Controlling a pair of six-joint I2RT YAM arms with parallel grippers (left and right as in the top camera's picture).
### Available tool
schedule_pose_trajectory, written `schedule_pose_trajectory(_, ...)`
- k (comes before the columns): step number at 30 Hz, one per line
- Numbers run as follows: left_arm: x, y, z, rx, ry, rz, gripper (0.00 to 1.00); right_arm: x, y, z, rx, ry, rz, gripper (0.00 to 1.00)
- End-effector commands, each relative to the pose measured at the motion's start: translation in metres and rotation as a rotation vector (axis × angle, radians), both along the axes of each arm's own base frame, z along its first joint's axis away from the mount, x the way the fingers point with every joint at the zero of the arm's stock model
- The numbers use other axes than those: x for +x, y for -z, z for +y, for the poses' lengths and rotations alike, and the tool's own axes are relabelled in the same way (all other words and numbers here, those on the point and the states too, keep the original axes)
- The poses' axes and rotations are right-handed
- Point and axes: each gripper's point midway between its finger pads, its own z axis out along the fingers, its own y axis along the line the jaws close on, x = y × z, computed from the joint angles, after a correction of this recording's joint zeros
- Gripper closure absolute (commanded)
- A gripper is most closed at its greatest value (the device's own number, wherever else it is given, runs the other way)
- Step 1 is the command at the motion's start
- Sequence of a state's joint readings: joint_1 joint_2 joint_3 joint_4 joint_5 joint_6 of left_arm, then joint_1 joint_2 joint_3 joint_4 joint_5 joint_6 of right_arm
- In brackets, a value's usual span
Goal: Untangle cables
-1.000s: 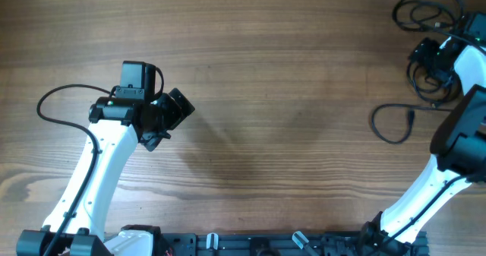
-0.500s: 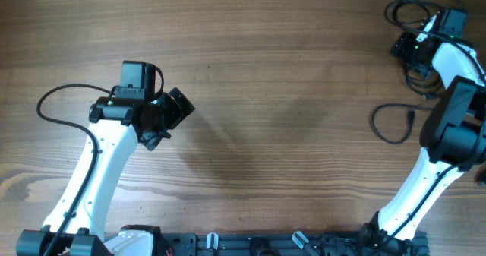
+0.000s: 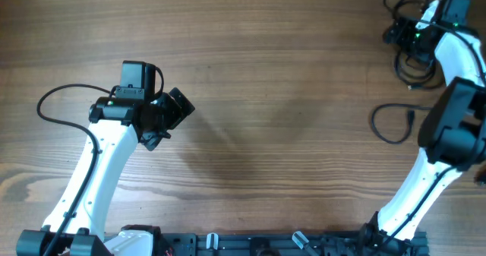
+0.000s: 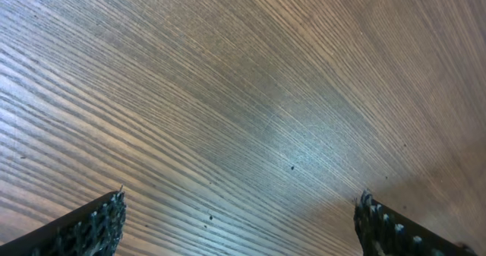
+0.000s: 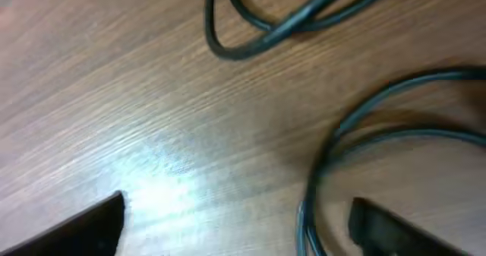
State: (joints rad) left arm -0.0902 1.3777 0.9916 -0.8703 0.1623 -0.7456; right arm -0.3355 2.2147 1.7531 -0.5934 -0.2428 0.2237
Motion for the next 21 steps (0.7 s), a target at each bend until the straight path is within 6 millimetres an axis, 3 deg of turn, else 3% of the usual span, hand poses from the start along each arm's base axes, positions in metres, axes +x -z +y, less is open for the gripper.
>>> schedule_pose_trajectory(1,-0.002,0.006,0.002,0.007,-0.007,0.017,0.02,-0.009,-0.093,-0.029,-0.055,0.159,-0.113,0.0)
schedule_pose_trajectory(2,-0.002,0.006,0.002,0.007,-0.007,0.017,0.02,-0.019,-0.097,-0.037,-0.068,0.218,-0.088,0.01)
schedule_pose_trajectory(5,-0.002,0.006,0.002,0.007,-0.007,0.017,0.02,-0.09,-0.086,-0.088,-0.184,0.479,0.137,0.0)
schedule_pose_trajectory(11,-0.002,0.006,0.002,0.007,-0.006,0.017,0.01,-0.178,-0.062,-0.134,-0.153,0.659,0.379,0.0)
schedule_pose_trajectory(16,-0.002,0.006,0.002,0.007,-0.006,0.017,0.01,-0.222,-0.06,-0.161,-0.152,0.77,0.465,0.0)
schedule_pose_trajectory(20,-0.002,0.006,0.002,0.007,-0.006,0.017,0.01,-0.234,-0.061,-0.172,-0.204,0.803,0.492,0.01)
schedule_pose_trajectory(21,-0.002,0.006,0.002,0.007,-0.006,0.017,0.01,-0.235,-0.06,-0.173,-0.203,0.803,0.495,0.09)
